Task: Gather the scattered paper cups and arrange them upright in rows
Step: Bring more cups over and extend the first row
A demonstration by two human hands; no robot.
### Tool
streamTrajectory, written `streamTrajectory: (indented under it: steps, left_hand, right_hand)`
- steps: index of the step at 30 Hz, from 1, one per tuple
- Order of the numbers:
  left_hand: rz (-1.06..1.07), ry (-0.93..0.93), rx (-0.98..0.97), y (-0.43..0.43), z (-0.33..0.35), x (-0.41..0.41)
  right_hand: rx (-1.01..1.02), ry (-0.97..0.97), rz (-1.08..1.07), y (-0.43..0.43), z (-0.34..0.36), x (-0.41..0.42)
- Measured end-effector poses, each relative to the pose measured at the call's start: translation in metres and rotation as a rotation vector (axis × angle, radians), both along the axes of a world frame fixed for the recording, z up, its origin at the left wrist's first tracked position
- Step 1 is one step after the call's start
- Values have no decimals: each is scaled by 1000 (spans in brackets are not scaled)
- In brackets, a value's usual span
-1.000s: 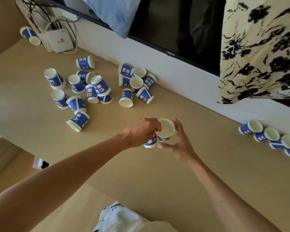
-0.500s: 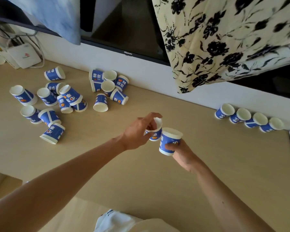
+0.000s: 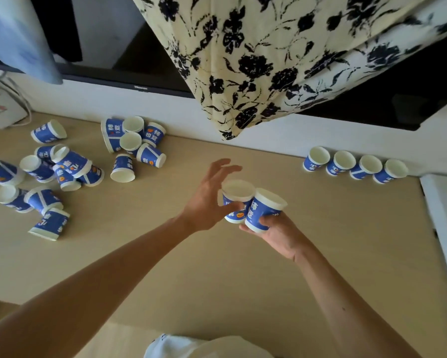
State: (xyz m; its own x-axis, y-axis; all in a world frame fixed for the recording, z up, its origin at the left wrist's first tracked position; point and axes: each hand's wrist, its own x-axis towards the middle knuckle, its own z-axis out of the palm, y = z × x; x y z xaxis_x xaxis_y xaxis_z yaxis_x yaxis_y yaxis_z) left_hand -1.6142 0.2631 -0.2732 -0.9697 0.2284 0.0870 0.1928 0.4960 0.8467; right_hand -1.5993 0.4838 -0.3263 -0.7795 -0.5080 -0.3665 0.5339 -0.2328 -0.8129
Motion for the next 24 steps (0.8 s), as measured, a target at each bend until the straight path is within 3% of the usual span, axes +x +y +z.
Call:
streamTrajectory:
  steps: [5, 9, 24]
  left_hand:
    - [1, -271, 67, 30, -3, -7]
    - [-6, -282, 90, 66, -9, -13]
    - [-34, -286, 97, 260, -31, -47]
  right_hand:
    - [25, 10, -27, 32, -2, 1]
    - [44, 31, -131, 64, -4, 4]
    - [535, -25, -881, 313, -47, -20]
